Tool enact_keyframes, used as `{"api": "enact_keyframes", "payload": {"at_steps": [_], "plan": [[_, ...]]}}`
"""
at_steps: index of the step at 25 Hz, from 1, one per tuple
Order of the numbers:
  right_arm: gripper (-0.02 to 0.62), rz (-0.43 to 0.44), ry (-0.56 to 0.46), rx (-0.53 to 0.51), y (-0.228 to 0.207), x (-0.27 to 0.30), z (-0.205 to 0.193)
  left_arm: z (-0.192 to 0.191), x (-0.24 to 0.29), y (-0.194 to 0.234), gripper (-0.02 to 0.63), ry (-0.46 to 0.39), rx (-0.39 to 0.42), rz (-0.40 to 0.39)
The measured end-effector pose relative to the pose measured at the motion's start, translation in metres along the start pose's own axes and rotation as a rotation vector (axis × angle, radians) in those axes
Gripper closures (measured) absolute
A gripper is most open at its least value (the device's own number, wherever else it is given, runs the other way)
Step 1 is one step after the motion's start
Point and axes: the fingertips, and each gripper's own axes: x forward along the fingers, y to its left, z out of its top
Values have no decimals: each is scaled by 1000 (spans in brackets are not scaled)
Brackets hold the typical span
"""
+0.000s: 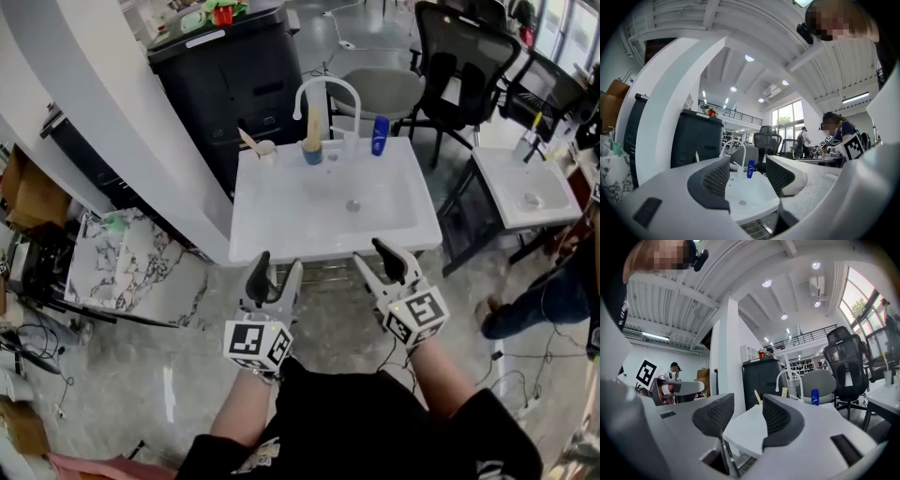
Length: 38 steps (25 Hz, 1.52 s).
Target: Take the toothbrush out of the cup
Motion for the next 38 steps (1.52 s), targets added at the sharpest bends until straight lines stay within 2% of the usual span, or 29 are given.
{"api": "enact_keyframes", "payload": {"at_steps": [9,17,22,28,38], "plan": [[402,-103,3,-12,40,137,21,38,34,147,379,12,3,-77],[399,-184,16,-16,62,213,24,50,53,226,379,25,-6,-145],[397,-218,19,-16,69,236,23,46,63,252,379,35,-30,-177],[394,-234,22,-26,63,248,23,48,75,259,379,21,-45,-192],[390,-169,24,-20,33,253,23,41,101,240,379,13,-43,-157]]}}
